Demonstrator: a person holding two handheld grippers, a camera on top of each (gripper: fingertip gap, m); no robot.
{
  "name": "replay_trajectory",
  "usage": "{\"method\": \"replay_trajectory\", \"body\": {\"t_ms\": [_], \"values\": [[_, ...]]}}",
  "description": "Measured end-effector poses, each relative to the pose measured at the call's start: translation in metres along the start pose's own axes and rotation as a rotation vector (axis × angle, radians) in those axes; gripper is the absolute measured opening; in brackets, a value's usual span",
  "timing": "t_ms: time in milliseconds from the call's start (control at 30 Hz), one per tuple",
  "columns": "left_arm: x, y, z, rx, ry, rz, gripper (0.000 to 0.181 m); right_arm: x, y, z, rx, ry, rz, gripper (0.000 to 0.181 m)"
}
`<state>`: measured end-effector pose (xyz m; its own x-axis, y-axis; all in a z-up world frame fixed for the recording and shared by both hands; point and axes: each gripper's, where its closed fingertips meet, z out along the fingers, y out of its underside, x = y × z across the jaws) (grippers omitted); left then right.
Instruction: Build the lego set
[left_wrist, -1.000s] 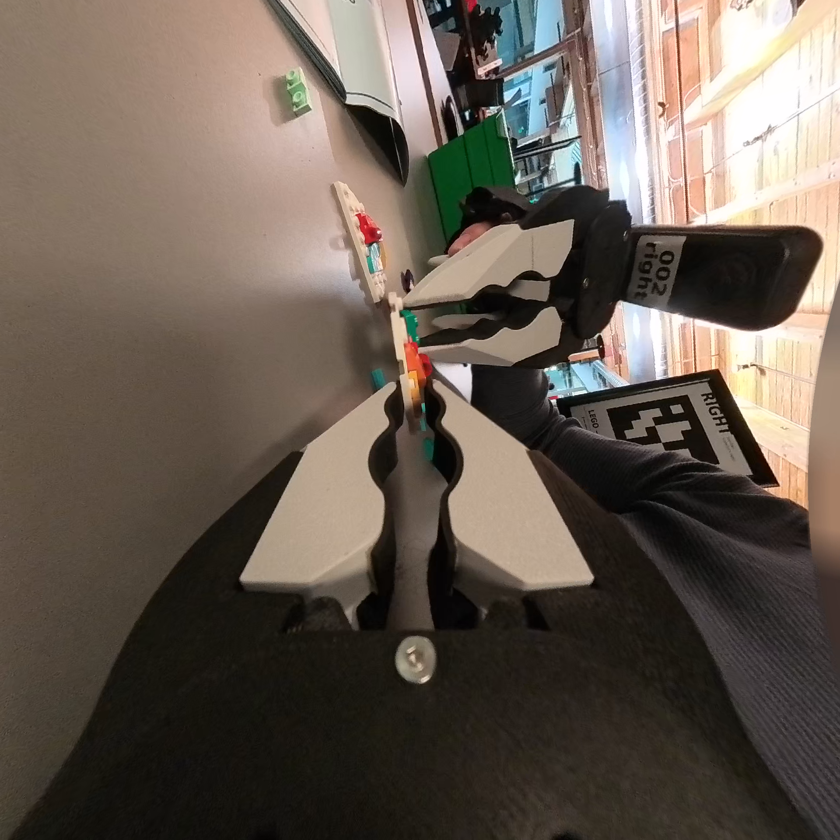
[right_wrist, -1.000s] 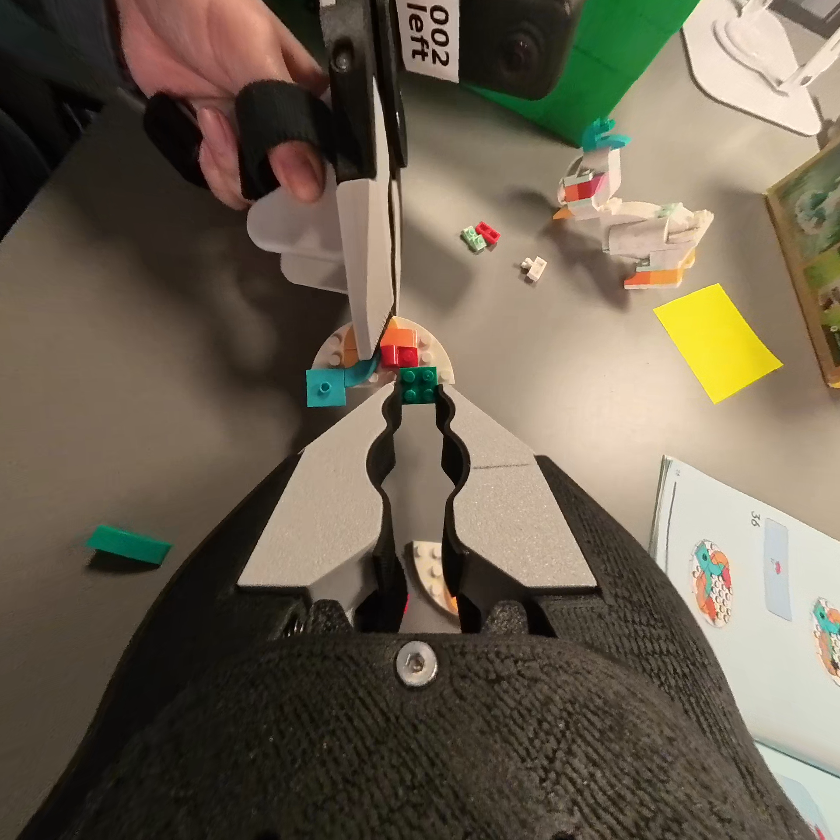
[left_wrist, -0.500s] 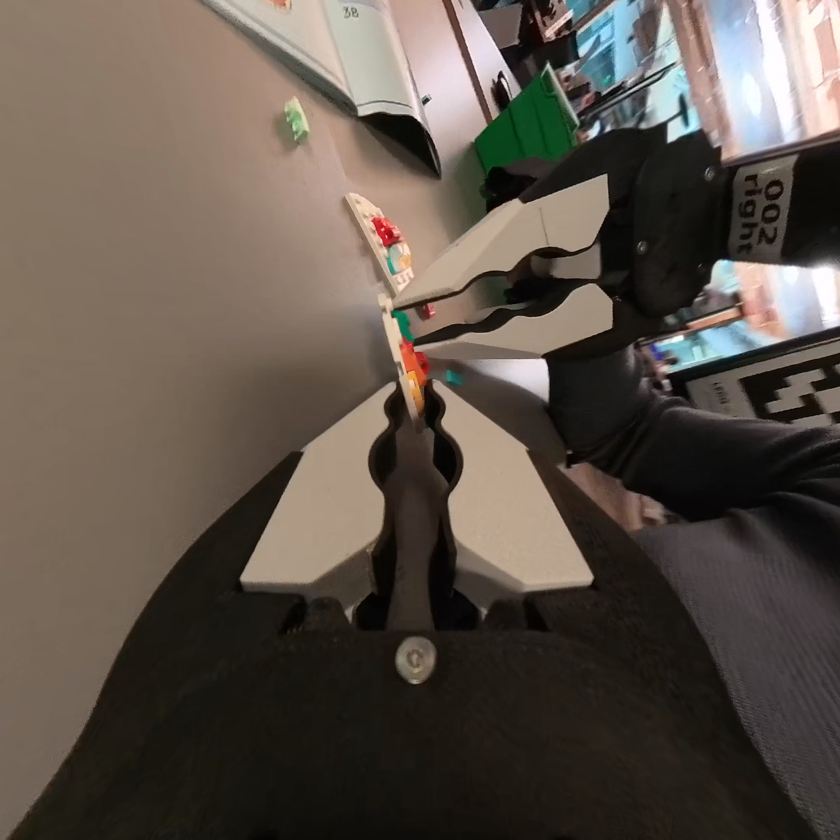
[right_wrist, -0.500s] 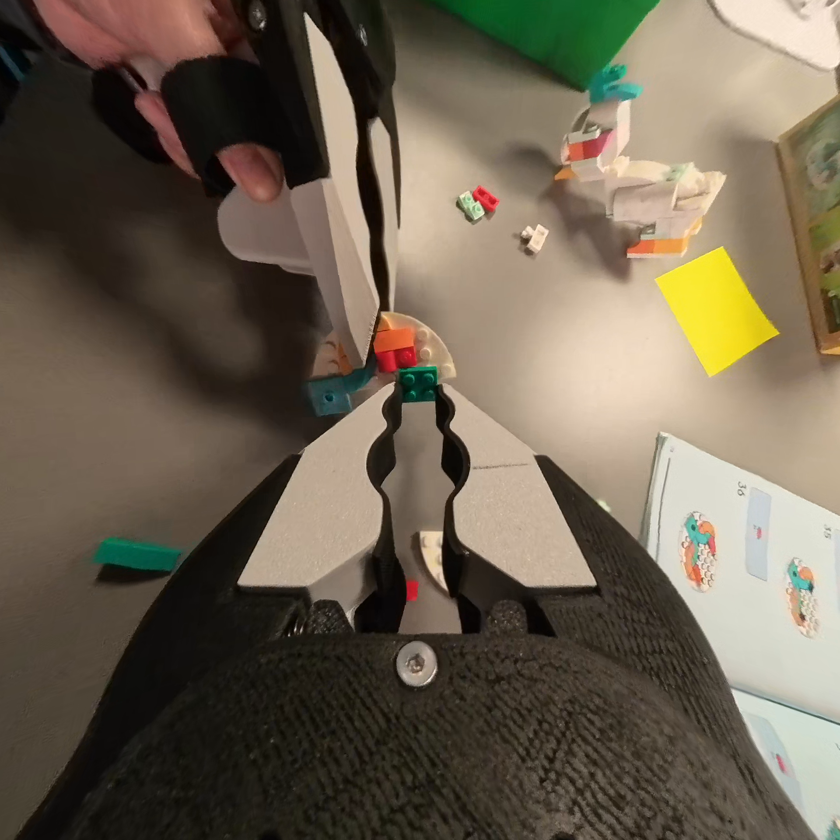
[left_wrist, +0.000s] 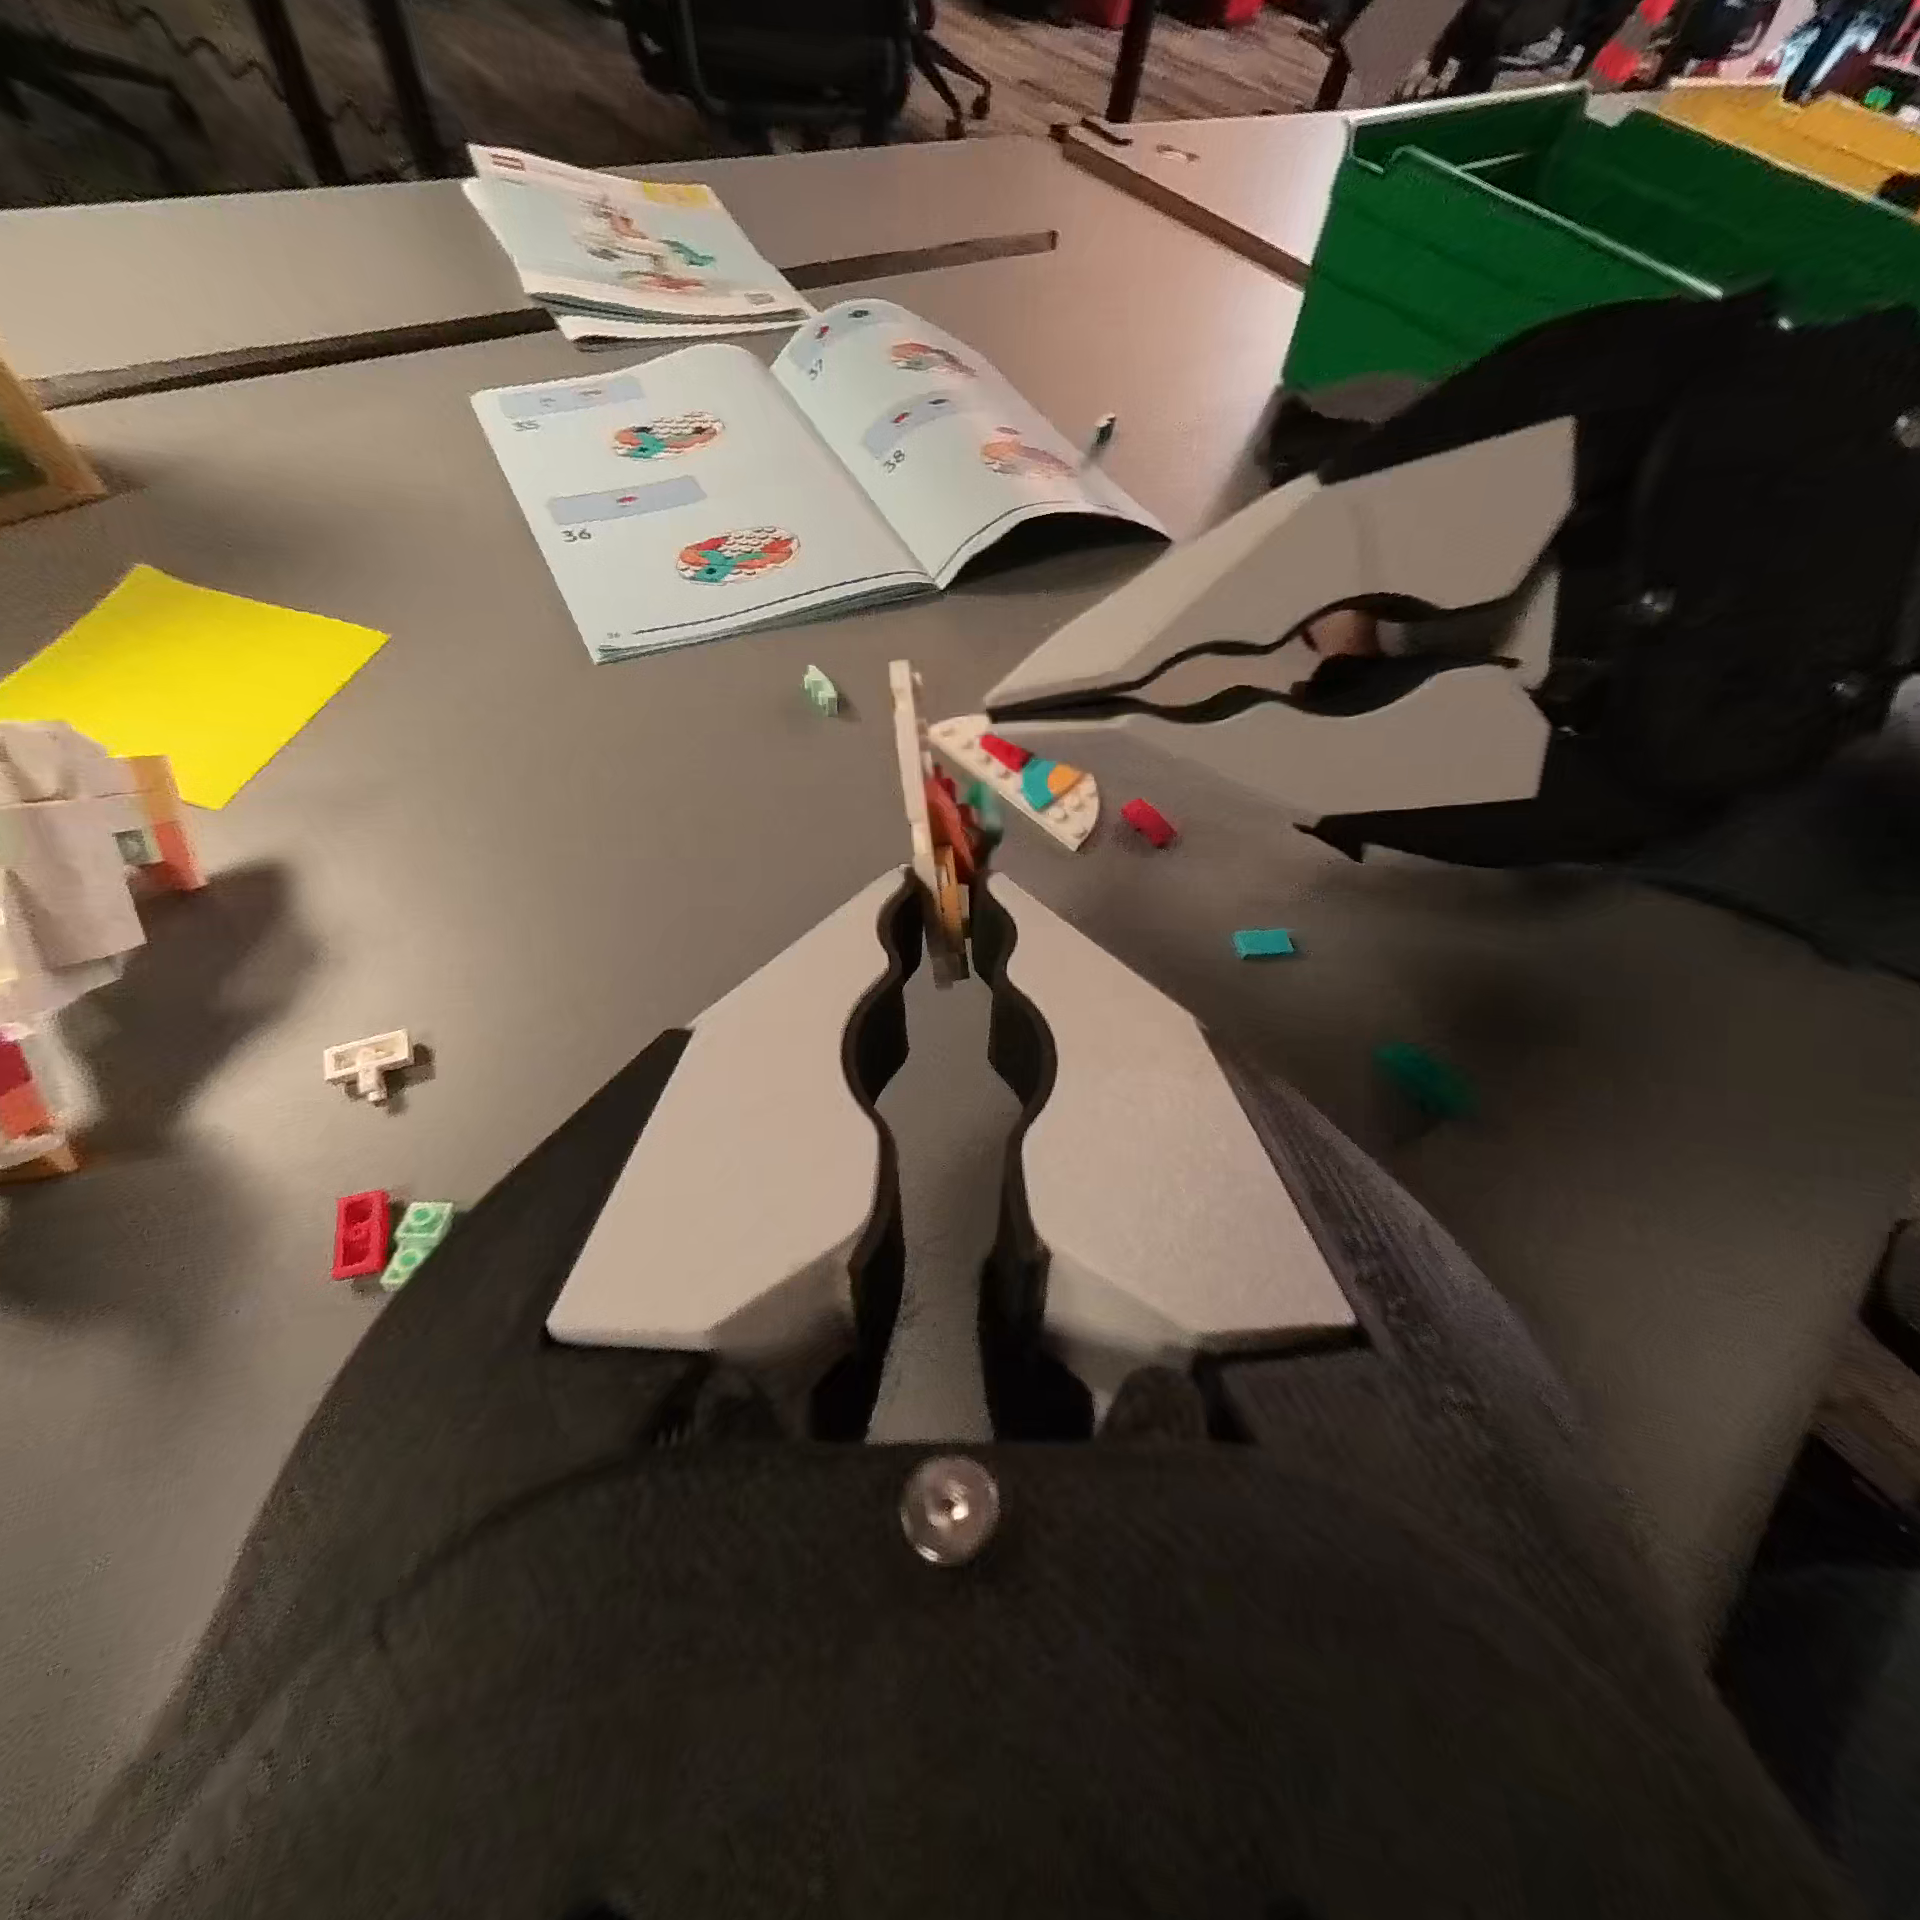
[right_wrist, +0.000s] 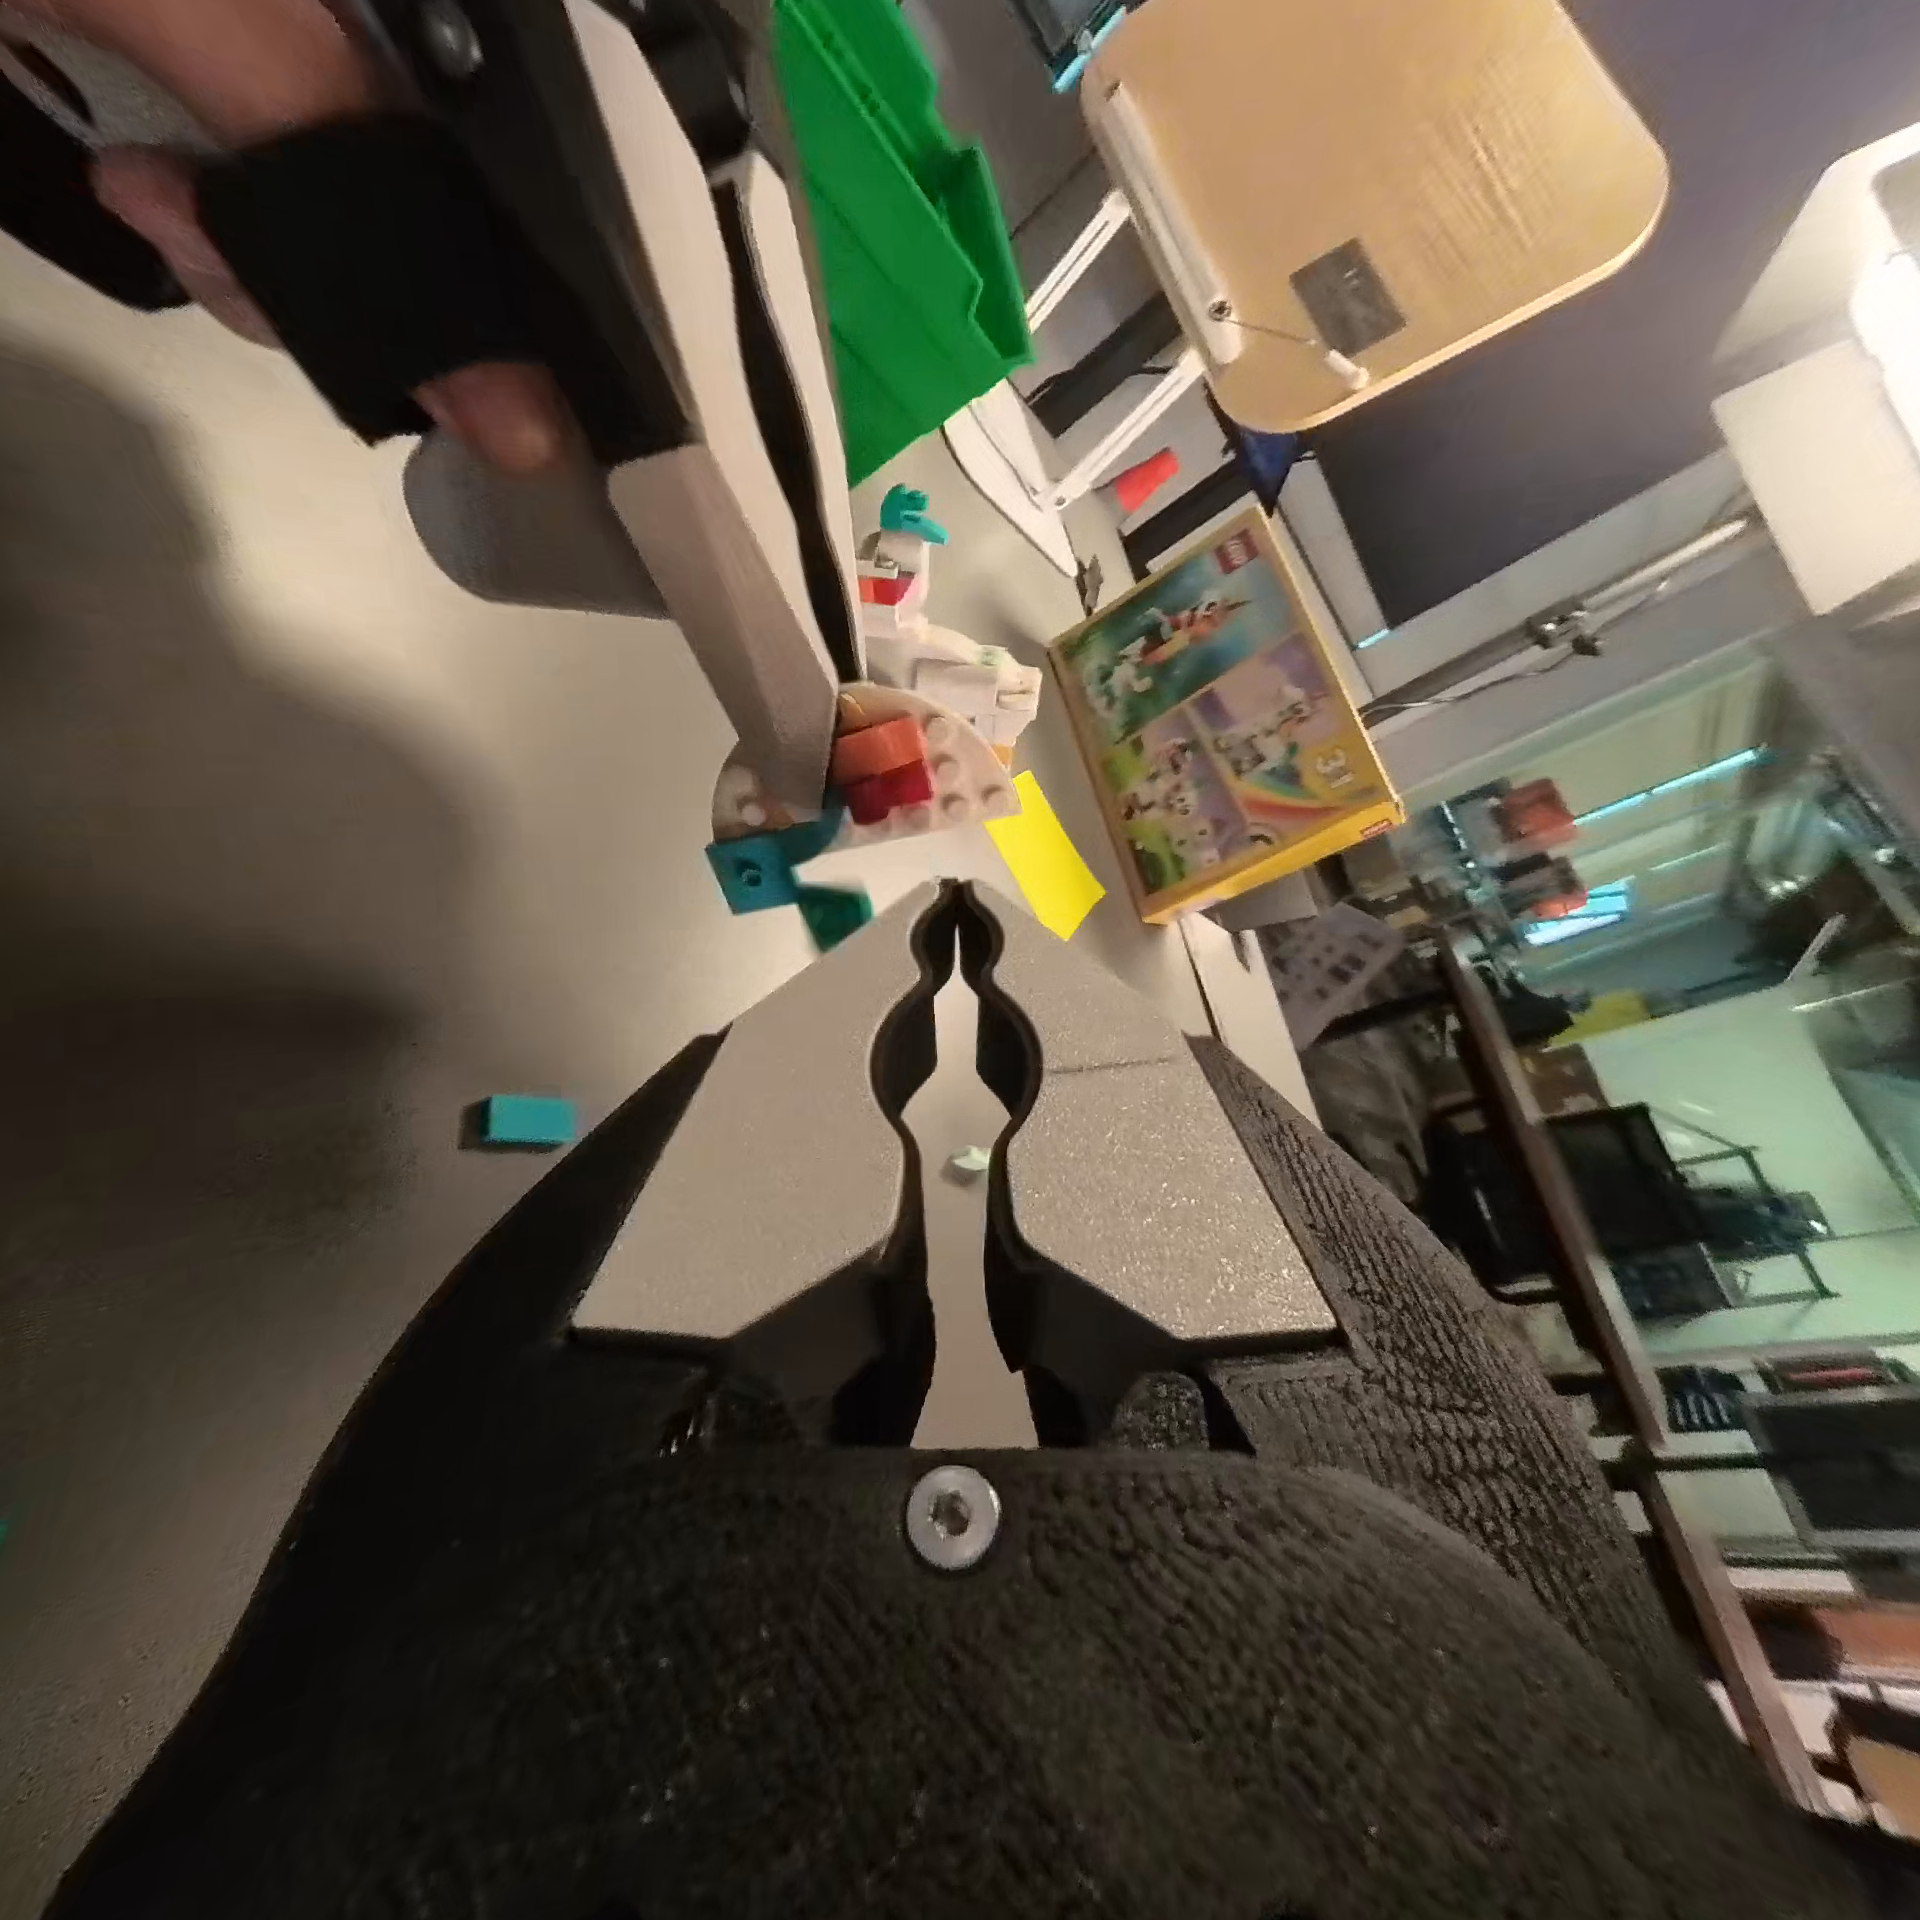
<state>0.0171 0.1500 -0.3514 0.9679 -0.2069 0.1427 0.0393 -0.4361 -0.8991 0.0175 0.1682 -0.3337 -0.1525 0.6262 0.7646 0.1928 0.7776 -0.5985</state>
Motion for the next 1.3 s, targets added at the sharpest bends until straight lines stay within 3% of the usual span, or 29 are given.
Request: {"method": "replay_trajectory", "body": {"t_ms": [133,333,500,600,833,933,1067,1300], "values": [[-0.004,0.011,0.006,-0.031,0.019,-0.065,0.007,-0.006,0.014,0.004,-0.052,-0.057,0.053,0.000],[-0.018,0.014,0.005,-0.013,0.030,-0.142,0.007,-0.005,0.058,0.004,-0.181,-0.163,0.228,0.000],[-0.009,0.010,0.008,0.030,0.101,-0.177,0.007,0.020,0.071,-0.008,-0.127,-0.105,0.396,0.000],[-0.001,0.004,0.006,0.059,0.142,-0.170,0.007,0.024,0.063,-0.027,-0.125,-0.170,0.430,0.005],[0.027,-0.002,-0.006,0.096,0.303,-0.161,0.008,-0.074,0.036,-0.093,-0.257,-0.600,0.731,0.014],[0.039,0.002,-0.010,0.066,0.380,-0.165,0.008,-0.100,0.043,-0.100,-0.315,-0.609,0.782,0.019],[0.046,0.005,-0.016,0.047,0.434,-0.183,0.008,-0.102,0.035,-0.095,-0.290,-0.606,0.894,0.025],[0.052,0.006,-0.028,0.052,0.463,-0.183,0.008,-0.105,0.037,-0.092,-0.447,-0.600,0.721,0.016]]}}
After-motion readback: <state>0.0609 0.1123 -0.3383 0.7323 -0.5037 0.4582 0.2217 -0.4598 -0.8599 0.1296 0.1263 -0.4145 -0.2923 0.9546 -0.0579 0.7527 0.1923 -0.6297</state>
